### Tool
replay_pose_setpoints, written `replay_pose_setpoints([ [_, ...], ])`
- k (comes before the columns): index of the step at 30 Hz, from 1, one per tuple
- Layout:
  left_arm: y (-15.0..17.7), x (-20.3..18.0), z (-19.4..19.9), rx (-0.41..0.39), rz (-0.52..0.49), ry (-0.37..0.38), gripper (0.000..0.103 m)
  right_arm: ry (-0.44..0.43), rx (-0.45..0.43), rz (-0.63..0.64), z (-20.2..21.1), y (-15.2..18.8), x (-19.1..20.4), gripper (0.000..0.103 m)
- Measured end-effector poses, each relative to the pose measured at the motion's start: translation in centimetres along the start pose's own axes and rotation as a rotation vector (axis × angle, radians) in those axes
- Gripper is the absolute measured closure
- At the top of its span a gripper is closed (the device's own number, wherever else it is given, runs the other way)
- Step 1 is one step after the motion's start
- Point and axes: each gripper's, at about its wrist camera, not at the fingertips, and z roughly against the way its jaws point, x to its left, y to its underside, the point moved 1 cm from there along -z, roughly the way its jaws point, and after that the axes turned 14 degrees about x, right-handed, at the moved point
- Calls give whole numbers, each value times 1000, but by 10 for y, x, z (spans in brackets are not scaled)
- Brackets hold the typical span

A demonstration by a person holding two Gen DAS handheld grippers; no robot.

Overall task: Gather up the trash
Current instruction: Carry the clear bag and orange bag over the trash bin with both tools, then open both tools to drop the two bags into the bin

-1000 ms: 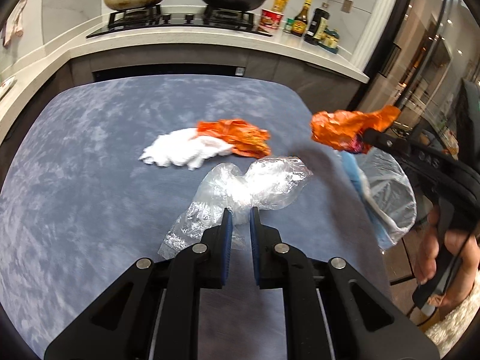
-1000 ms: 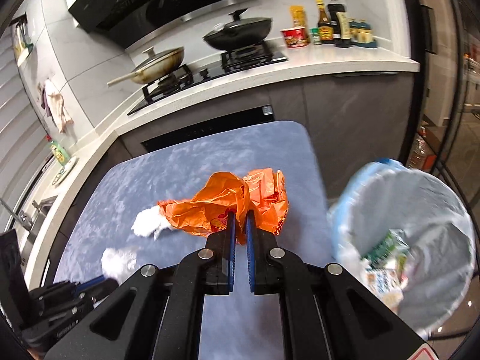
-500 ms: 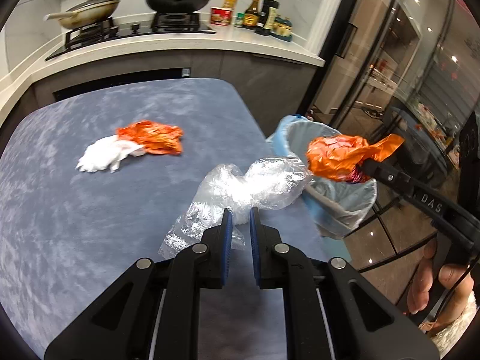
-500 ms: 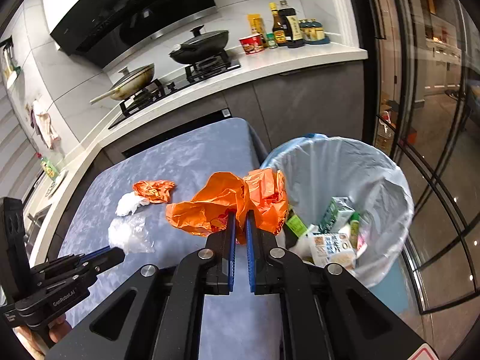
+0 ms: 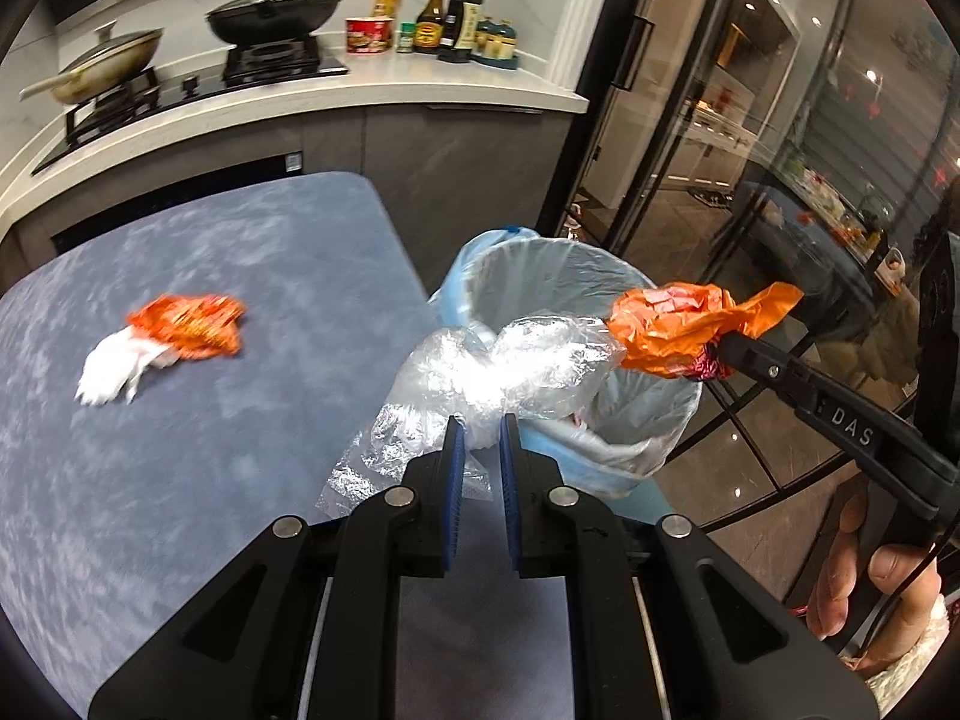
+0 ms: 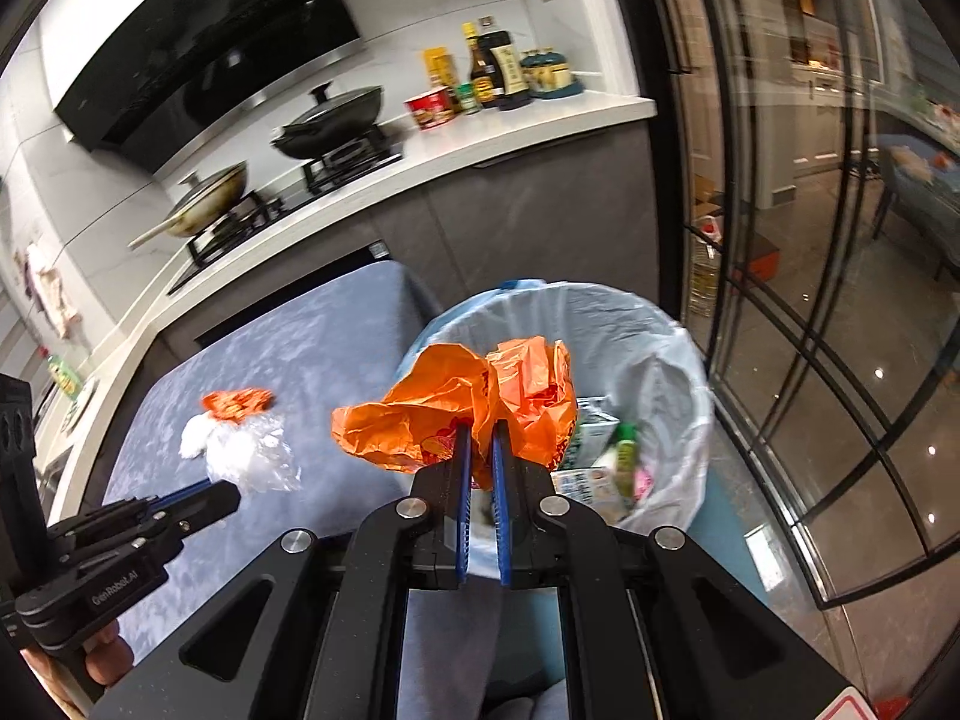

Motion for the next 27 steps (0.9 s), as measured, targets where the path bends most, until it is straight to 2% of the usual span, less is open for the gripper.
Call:
replay_pose_setpoints([
  [11,-51,-53,-47,38,-84,37,91,43,22,-48,-19,-18,-41,96],
  [19,-72,-70,-82,76,-118,48,91,52,43,-62,-35,-27,-55,94],
  [23,-76,-73,-93,85,-124,55,88,50,54,-70,-42,-30,-57,90],
  [24,-77,-72,-95,84,-118,54,85,51,53,-71,-43,-30,-58,88],
  [26,-78,-70,-94,70,-107,48,58,56,50,-75,-44,-30,-58,81],
  [27,-78,-69,-93,57,-99,44,52,56,48,-76,-44,-30,-57,77],
])
